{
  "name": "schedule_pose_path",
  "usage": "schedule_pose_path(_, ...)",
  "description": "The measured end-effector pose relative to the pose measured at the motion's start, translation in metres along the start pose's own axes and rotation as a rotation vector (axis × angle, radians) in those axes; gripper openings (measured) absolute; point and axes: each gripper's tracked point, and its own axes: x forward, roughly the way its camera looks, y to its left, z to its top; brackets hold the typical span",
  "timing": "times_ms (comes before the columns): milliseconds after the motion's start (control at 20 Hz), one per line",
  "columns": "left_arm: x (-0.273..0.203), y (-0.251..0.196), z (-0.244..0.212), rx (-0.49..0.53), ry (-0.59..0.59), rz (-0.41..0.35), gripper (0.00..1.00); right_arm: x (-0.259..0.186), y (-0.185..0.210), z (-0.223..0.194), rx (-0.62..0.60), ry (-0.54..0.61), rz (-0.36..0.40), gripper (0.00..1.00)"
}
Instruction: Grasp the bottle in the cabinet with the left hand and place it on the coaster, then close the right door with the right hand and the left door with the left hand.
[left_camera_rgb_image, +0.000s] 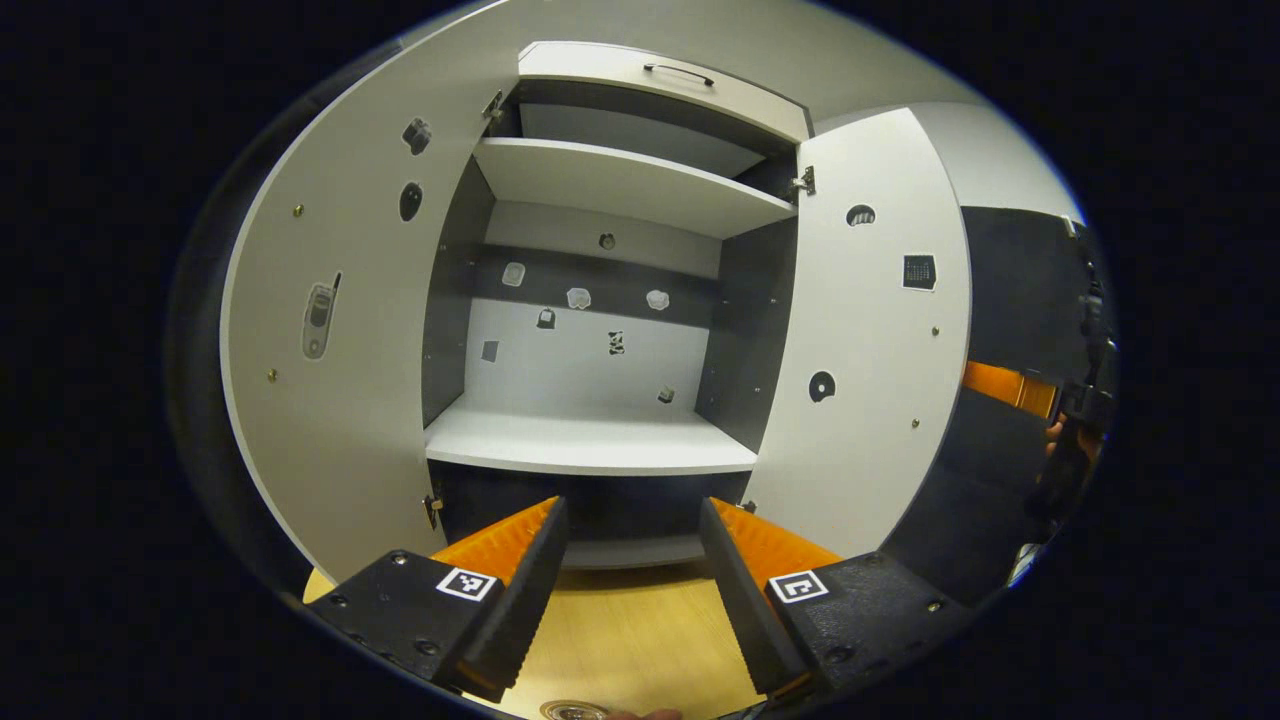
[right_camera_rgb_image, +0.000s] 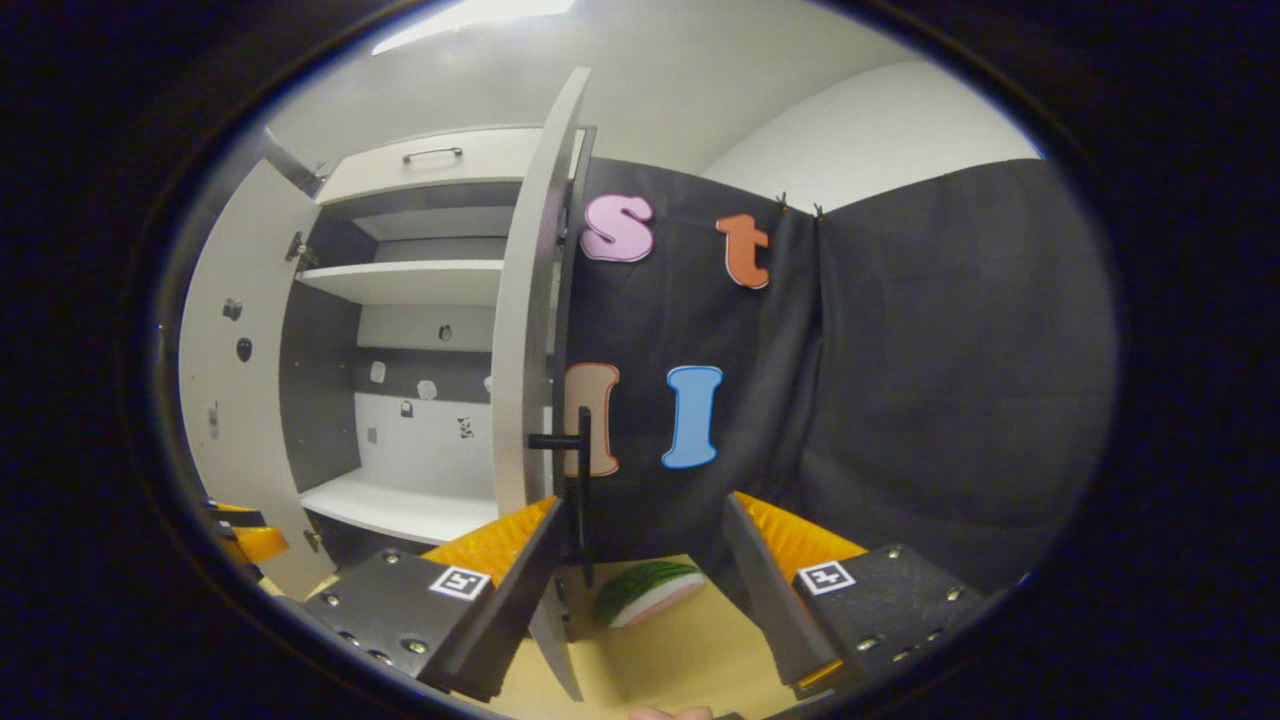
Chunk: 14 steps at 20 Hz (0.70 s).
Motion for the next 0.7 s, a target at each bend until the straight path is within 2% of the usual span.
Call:
schedule_pose_path(100,-0.001,0.008,0.000,-0.001,0.004,0.008,0.84,0.004,-0.005,-0.001,0.001,0.013,-0.028,0.95)
schedule_pose_path(200,-0.003,0.014,-0.002,0.004,0.017,0.011,0.84,0.004,-0.002,-0.002,0.003,0.019,-0.024,0.92)
schedule_pose_path(450,-0.001,0.019,0.000,0.008,0.021,-0.008,0.84,0.003,0.001,-0.005,0.035,0.046,-0.038,0.94)
schedule_pose_path(600,-0.002,0.019,0.003,0.005,0.020,-0.027,0.84,0.002,0.009,-0.005,0.026,0.054,-0.032,0.92)
schedule_pose_path(650,-0.002,0.020,0.003,0.005,0.021,-0.031,0.84,0.001,0.013,-0.005,0.028,0.059,-0.023,0.95)
schedule_pose_path(700,-0.003,0.021,0.004,0.005,0.022,-0.033,0.84,-0.001,0.018,-0.006,0.036,0.065,-0.013,0.92)
